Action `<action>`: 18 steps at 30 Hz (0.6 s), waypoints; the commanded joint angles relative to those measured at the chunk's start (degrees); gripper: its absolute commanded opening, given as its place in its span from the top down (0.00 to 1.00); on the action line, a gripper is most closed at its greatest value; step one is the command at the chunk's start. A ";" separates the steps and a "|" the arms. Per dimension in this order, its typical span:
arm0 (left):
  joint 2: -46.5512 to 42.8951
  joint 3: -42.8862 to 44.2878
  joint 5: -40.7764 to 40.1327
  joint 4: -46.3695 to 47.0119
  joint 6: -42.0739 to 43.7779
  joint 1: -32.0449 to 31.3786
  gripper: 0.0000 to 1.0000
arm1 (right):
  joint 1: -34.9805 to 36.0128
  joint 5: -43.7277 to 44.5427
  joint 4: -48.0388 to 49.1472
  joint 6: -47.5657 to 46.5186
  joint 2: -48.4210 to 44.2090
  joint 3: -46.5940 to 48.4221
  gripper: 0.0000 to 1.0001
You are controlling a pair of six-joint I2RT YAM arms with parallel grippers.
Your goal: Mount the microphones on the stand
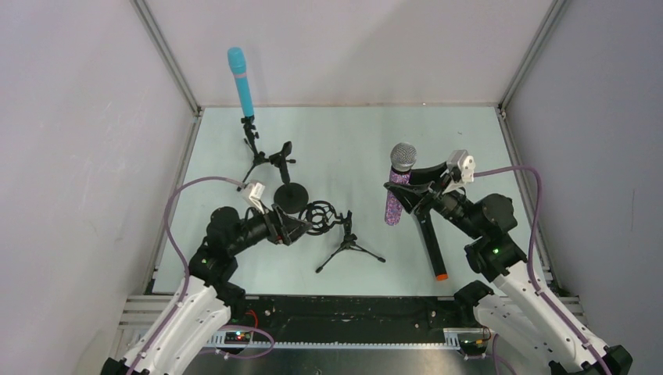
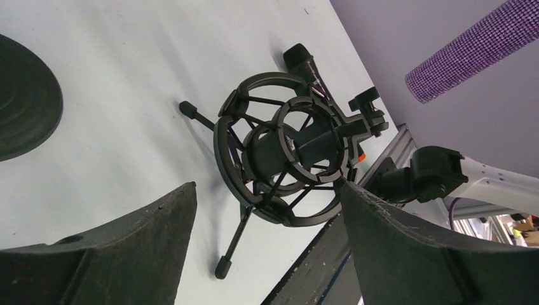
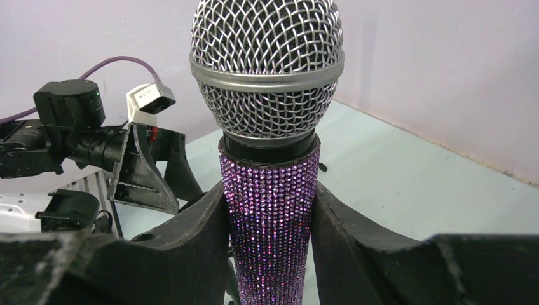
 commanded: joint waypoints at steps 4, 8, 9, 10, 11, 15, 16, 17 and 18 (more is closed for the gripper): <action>1.59 -2.21 4.77 9.29 -3.50 0.15 0.17 | 1.11 0.50 2.92 0.03 -0.07 0.73 1.00; 0.69 -3.38 5.24 10.05 -3.92 -0.12 0.22 | 1.81 0.29 3.26 0.10 0.81 0.73 1.00; 0.35 -3.96 5.26 10.14 -4.15 -0.21 0.25 | 1.91 0.14 3.31 0.11 1.00 0.73 1.00; 0.11 -4.25 5.21 10.31 -4.29 -0.25 0.28 | 2.14 0.08 3.35 0.06 1.08 0.73 1.00; 0.09 -4.69 5.24 10.40 -4.51 -0.33 0.30 | 2.29 0.07 3.35 -0.03 1.07 0.73 1.00; 0.10 -5.50 5.99 10.68 -4.78 -0.66 0.37 | 2.50 0.46 3.29 -0.93 0.82 0.73 1.00; 0.07 -5.59 6.12 10.67 -4.82 -0.70 0.38 | 2.52 0.43 3.41 -1.17 0.74 0.69 1.00; 0.02 -5.66 6.26 10.71 -4.93 -0.88 0.39 | 2.56 0.42 3.61 -1.43 0.68 0.71 1.00; -0.02 -5.71 6.29 10.81 -5.07 -0.99 0.40 | 2.59 0.46 3.75 -1.51 0.64 0.72 1.00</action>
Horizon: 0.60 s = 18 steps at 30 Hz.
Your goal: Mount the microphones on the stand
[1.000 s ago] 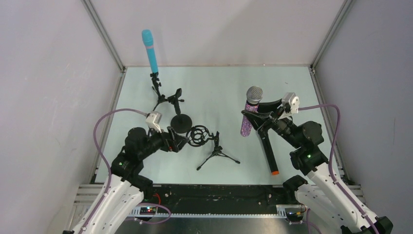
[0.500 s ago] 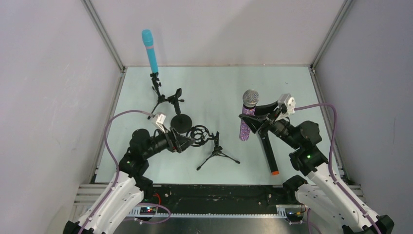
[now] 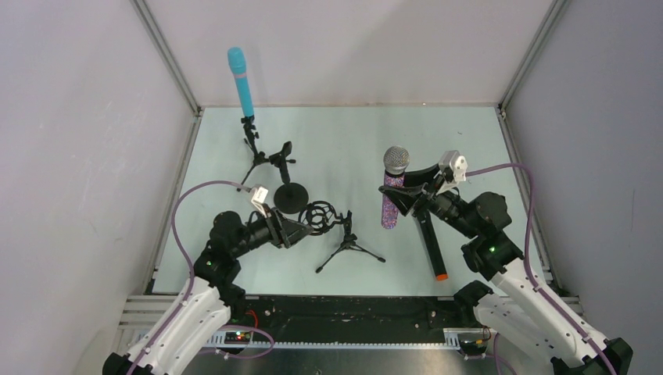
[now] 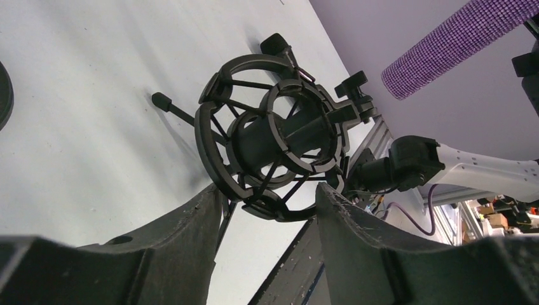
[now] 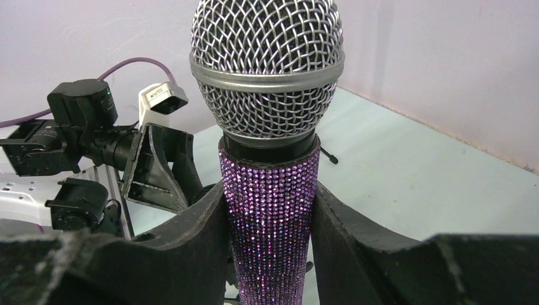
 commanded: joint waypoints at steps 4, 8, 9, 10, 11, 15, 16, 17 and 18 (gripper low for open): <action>-0.78 -1.20 1.63 2.90 -1.74 -1.43 0.46 | 0.41 0.35 5.04 -1.27 -0.59 0.79 1.00; -0.77 -1.67 1.54 3.94 -2.52 -3.25 0.52 | 0.77 -0.01 5.77 -1.10 0.36 0.86 1.00; -0.55 -1.68 1.53 4.23 -2.57 -3.67 0.52 | 0.80 -0.04 5.90 -1.13 0.58 0.83 1.00; -0.49 -1.71 1.28 4.29 -2.84 -4.33 0.53 | 0.85 -0.04 5.89 -1.13 0.67 0.81 1.00; -0.30 -1.74 1.14 4.65 -3.00 -4.73 0.54 | 0.89 0.00 5.88 -1.19 0.81 0.86 1.00; 0.86 -1.46 0.53 5.11 -3.17 -6.66 0.56 | 1.00 0.38 5.80 -1.28 1.02 0.86 1.00; 1.06 -1.48 0.44 5.08 -3.23 -6.72 0.56 | 1.01 0.47 5.75 -1.39 1.07 0.87 1.00; 1.36 -1.54 0.36 5.13 -3.24 -6.77 0.55 | 1.06 0.68 5.77 -1.41 1.15 0.88 1.00; 1.48 -1.69 0.11 5.08 -3.24 -6.80 0.54 | 1.09 0.67 5.83 -1.51 1.22 0.84 1.00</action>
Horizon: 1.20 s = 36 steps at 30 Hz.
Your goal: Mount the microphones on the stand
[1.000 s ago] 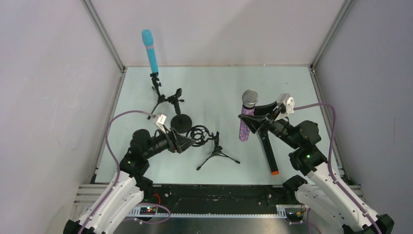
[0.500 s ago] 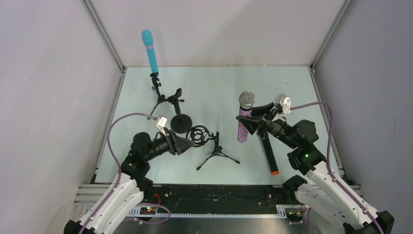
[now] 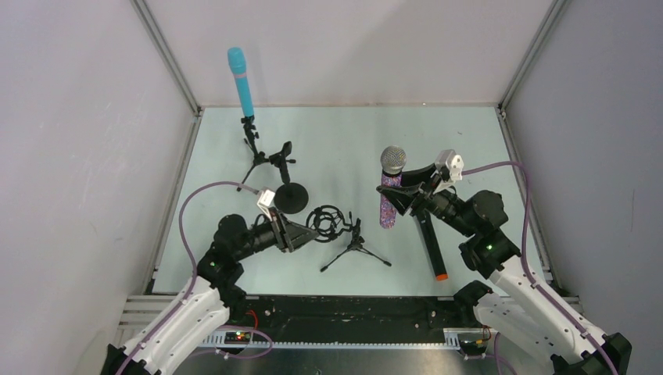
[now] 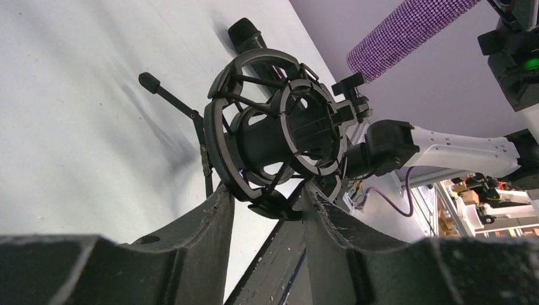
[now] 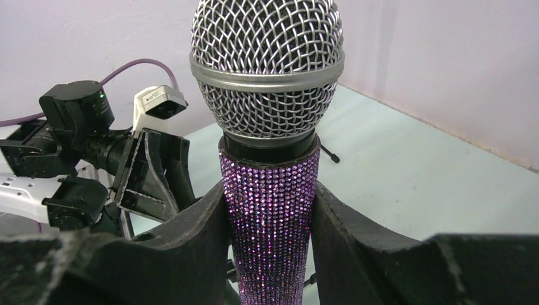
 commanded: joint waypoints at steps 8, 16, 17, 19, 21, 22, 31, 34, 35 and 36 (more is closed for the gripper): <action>-0.96 0.11 -0.32 0.98 2.07 -0.90 0.26 | 0.57 0.64 5.02 -1.59 0.69 0.87 1.00; -4.78 2.17 -1.32 -0.85 4.18 -0.78 0.03 | 0.65 0.86 4.21 -2.10 -0.02 0.82 1.00; -5.17 2.65 -1.53 -1.30 4.23 -0.75 0.01 | 0.66 0.89 4.25 -2.11 -0.13 0.85 1.00; -5.60 3.29 -2.47 -2.06 4.27 -0.51 0.01 | 0.67 0.90 4.52 -1.88 -0.17 0.86 1.00; -5.81 3.85 -3.87 -3.15 4.42 -0.04 0.00 | 0.59 1.12 4.68 -1.39 -0.21 0.87 1.00; -5.89 4.17 -5.19 -3.57 4.24 0.32 0.00 | 0.71 1.27 4.54 -0.81 -0.19 0.87 1.00; -7.15 5.81 -15.51 -5.46 4.24 2.27 0.00 | 1.22 1.71 2.21 0.04 -1.21 0.88 1.00; -6.73 8.05 -19.88 -9.39 4.89 2.92 0.00 | 1.61 1.74 3.02 0.52 -0.72 0.88 1.00; -6.57 8.73 -22.48 -10.51 5.42 3.19 0.00 | 1.85 1.76 3.16 0.85 -0.58 0.88 1.00; -6.19 10.20 -23.71 -12.66 5.86 3.25 0.00 | 2.00 1.93 3.48 1.09 -0.29 0.88 1.00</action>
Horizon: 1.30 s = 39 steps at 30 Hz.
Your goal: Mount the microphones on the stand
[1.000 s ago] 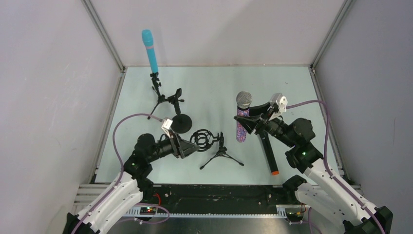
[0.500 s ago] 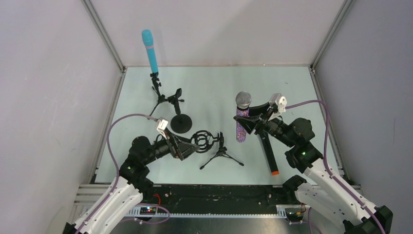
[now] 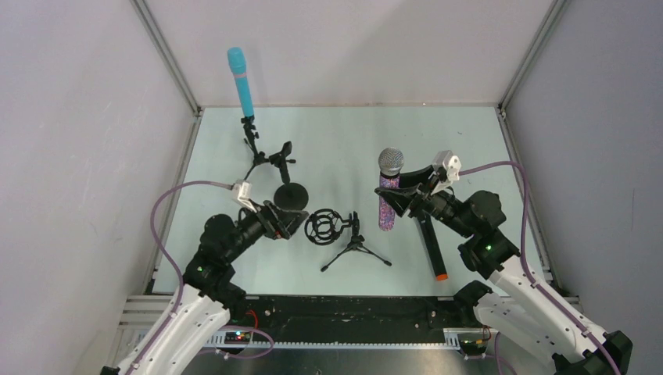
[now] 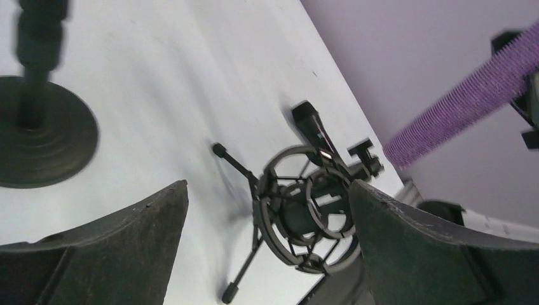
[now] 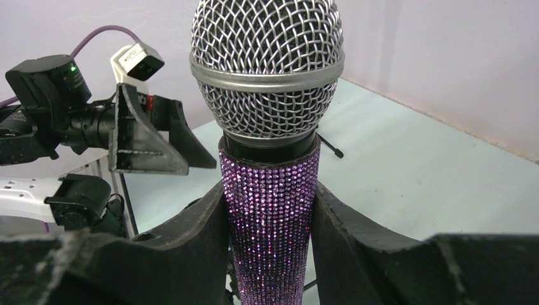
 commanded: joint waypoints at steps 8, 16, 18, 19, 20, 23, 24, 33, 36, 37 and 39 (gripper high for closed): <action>1.24 13.84 -16.62 -14.39 10.97 1.28 0.00 | 2.69 1.45 7.89 2.33 1.13 0.88 1.00; 1.99 18.81 -21.77 -24.84 25.71 1.28 0.00 | 4.63 2.12 14.81 3.67 3.23 1.03 1.00; 1.68 18.94 -23.60 -26.59 28.14 1.28 0.00 | 5.36 2.07 15.83 4.14 4.39 1.76 1.00; 1.11 18.74 -24.15 -27.37 28.82 1.24 0.00 | 5.95 1.96 16.26 4.30 5.27 2.29 1.00; 0.73 18.50 -25.29 -27.64 29.79 1.27 0.00 | 6.22 1.85 17.02 4.44 6.17 2.59 1.00; -1.95 16.71 -27.79 -27.88 30.85 1.26 0.00 | 8.02 1.63 18.39 4.63 8.20 4.14 1.00; -2.55 15.98 -28.40 -27.98 30.91 1.28 0.00 | 8.31 1.55 18.96 4.63 9.27 4.45 1.00; -10.19 11.17 -30.81 -27.66 28.61 1.26 0.00 | 13.12 0.97 22.99 4.96 15.73 8.83 1.00; -10.19 10.54 -30.73 -27.65 27.79 1.27 0.00 | 14.50 1.26 24.61 4.98 17.58 10.15 1.00; -10.01 10.44 -30.70 -27.65 27.62 1.23 0.00 | 14.76 1.28 25.20 4.87 18.34 10.48 1.00; -9.29 10.24 -30.91 -27.44 27.38 1.23 0.00 | 15.48 1.32 25.93 4.65 19.55 11.52 1.00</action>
